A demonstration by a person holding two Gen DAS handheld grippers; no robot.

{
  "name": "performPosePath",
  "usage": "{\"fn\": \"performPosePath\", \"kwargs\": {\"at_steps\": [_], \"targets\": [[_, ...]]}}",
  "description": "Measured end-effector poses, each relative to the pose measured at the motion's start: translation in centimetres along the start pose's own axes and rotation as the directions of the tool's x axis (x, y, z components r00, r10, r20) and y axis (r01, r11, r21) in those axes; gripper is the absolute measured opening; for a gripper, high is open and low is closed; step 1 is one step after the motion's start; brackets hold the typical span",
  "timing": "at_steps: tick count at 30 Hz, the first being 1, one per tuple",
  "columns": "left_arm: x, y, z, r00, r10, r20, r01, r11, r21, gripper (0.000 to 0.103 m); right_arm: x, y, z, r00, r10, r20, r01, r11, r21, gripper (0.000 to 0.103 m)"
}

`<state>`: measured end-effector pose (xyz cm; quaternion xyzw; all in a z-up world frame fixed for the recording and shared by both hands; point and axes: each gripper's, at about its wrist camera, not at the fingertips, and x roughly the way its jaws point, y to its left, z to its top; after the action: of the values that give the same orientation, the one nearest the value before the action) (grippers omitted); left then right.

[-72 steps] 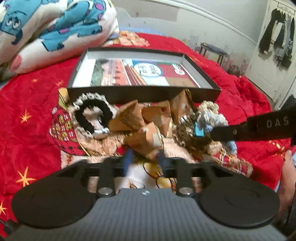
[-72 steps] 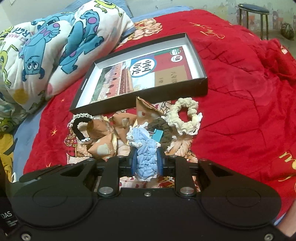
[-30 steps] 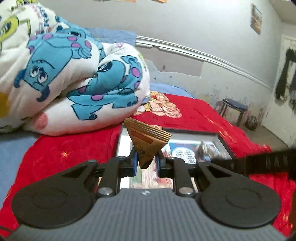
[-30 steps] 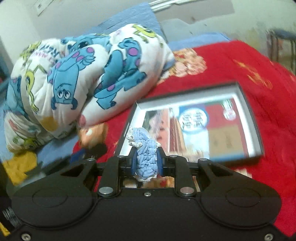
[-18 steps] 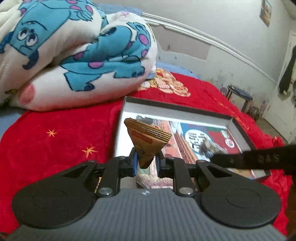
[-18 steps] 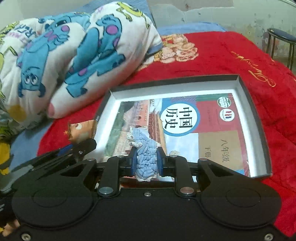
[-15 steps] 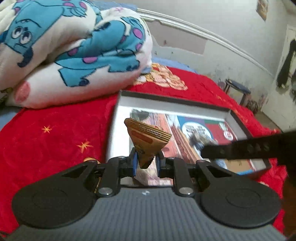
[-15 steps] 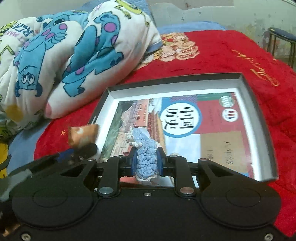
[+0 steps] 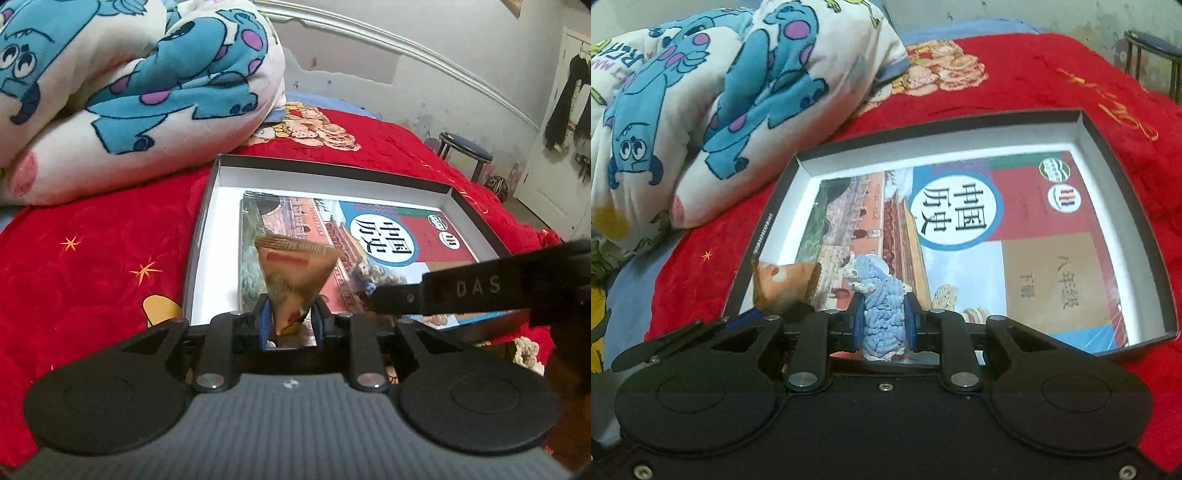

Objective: Organize objects
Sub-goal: 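Carry the blue scrunchie with the right gripper into the black box while the left gripper lifts the snack, then open the right gripper to drop the blue scrunchie in the box while the left gripper releases the snack there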

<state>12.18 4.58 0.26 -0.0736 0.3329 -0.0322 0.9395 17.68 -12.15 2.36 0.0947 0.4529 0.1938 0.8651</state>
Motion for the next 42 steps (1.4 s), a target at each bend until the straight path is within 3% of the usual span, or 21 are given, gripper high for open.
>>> {"fn": "performPosePath", "kwargs": {"at_steps": [4,10,16,21,26,31,34,38,42], "targets": [[0.1,0.1,0.1,1.000,-0.013,0.000,0.013,1.000,-0.006,0.046,0.3,-0.4,-0.2,1.000,0.012,-0.009,-0.012,1.000,0.027,0.022],[-0.4,1.1,0.5,1.000,-0.004,0.006,0.004,0.997,-0.071,0.064,0.1,-0.5,0.0,0.999,0.034,-0.011,-0.034,0.998,0.045,0.028],[-2.2,2.8,1.3,0.998,-0.019,0.065,0.029,0.988,-0.154,0.078,-2.7,0.0,0.5,0.992,0.110,0.058,-0.111,0.994,0.008,0.047],[-4.2,3.0,1.7,0.988,-0.001,0.156,0.020,0.992,-0.122,0.084,-6.1,0.5,1.1,0.981,0.158,0.114,-0.159,0.987,-0.001,0.061],[-6.7,2.1,1.4,0.969,-0.067,0.237,0.085,0.994,-0.065,0.089,-9.8,0.6,1.3,0.970,0.170,0.176,-0.177,0.984,0.023,0.068],[-8.9,-0.2,0.5,0.956,-0.122,0.268,0.110,0.992,0.058,0.090,-12.5,0.1,0.4,0.966,0.131,0.220,-0.144,0.989,0.043,0.073],[-9.9,-1.5,-0.6,0.954,-0.158,0.254,0.133,0.985,0.111,0.090,-13.3,-0.5,-1.1,0.968,0.122,0.220,-0.141,0.987,0.076,0.073],[-9.8,-3.3,-1.9,0.962,-0.210,0.177,0.189,0.973,0.130,0.090,-13.6,-1.3,-3.8,0.976,0.085,0.200,-0.108,0.988,0.110,0.073],[-9.0,-4.8,-3.2,0.973,-0.202,0.111,0.184,0.971,0.151,0.090,-14.0,-3.1,-6.0,0.979,0.036,0.199,-0.070,0.984,0.165,0.073]]}}
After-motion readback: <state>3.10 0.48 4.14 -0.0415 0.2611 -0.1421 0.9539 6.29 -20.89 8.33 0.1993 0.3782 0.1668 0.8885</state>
